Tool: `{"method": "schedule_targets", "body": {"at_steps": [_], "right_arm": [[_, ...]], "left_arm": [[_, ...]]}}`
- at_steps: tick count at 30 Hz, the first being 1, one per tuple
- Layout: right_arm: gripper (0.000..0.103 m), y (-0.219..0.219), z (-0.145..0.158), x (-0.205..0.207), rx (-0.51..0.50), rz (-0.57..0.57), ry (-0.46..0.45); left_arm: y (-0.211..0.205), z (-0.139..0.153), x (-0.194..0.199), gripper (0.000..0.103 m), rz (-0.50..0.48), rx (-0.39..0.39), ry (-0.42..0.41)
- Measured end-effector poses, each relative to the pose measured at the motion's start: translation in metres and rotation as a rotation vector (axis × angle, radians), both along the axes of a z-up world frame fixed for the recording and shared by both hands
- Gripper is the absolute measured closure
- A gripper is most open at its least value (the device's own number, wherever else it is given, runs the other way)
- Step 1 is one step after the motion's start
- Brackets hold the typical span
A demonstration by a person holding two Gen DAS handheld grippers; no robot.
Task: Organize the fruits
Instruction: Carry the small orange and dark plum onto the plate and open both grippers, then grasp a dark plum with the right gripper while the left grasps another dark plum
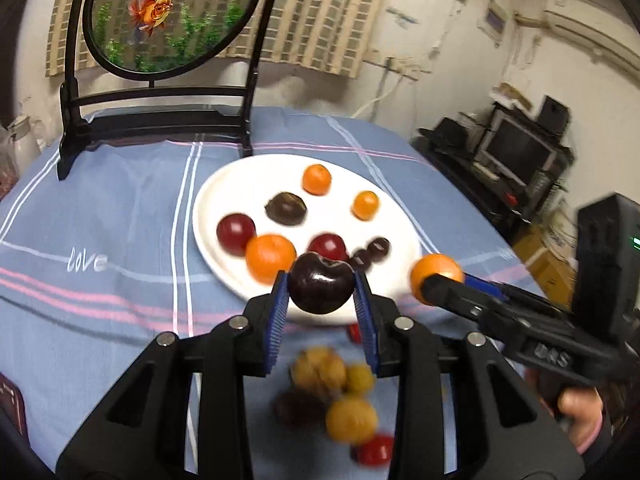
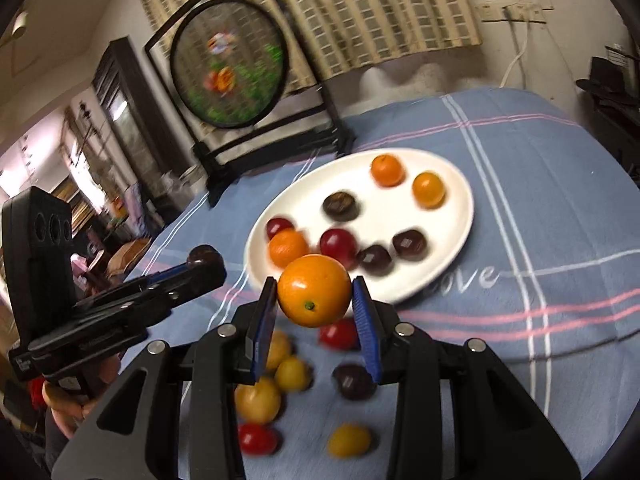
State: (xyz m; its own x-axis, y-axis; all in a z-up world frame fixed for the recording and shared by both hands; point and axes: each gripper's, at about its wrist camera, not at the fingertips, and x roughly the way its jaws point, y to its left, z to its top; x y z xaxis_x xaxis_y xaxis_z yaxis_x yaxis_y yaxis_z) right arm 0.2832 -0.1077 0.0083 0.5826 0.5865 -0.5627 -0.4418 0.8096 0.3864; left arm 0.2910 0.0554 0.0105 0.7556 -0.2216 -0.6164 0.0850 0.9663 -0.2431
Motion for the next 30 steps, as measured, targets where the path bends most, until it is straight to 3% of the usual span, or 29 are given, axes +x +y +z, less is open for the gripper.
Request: {"method": "schedule_targets", "body": {"at_steps": [7,15,18,19,22,24,25,30], "right_arm": [[0.065,0.002,-0.008,0.047,-0.029,-0.069,0.008],[0.062,0.009,-0.021,0.079,-0.077,-0.061,0.042],[0.059,0.010,-0.016,0.081,-0.083,-0.050,0.041],[0.058,0.009,-0.014,0.079,-0.079,-0.050,0.040],[0.058,0.004,-0.007,0.066,-0.077,-0.031,0.034],[0.058,0.004,-0.004,0.051,-0.103,-0.009,0.019],[0.058,0.004,-0.003,0.044,-0.119,-0.002,0.009],[0.059,0.006,-0.014,0.007,-0.196,0.077,0.019]], "left_arm": [[-0.006,-0.001,0.058,0.070,0.044,0.038,0.025],[0.000,-0.013,0.086,0.068,0.090,0.047,0.064],[0.001,-0.007,0.080,0.033,0.129,0.060,0.036],[0.003,-0.002,0.075,0.029,0.147,0.059,0.022],[0.013,0.010,0.061,0.027,0.155,0.022,0.015],[0.025,0.018,0.046,0.014,0.182,-0.013,-0.005],[0.029,0.019,0.038,0.014,0.197,-0.017,-0.011],[0.053,-0.005,-0.010,0.014,0.273,0.022,0.011]]}}
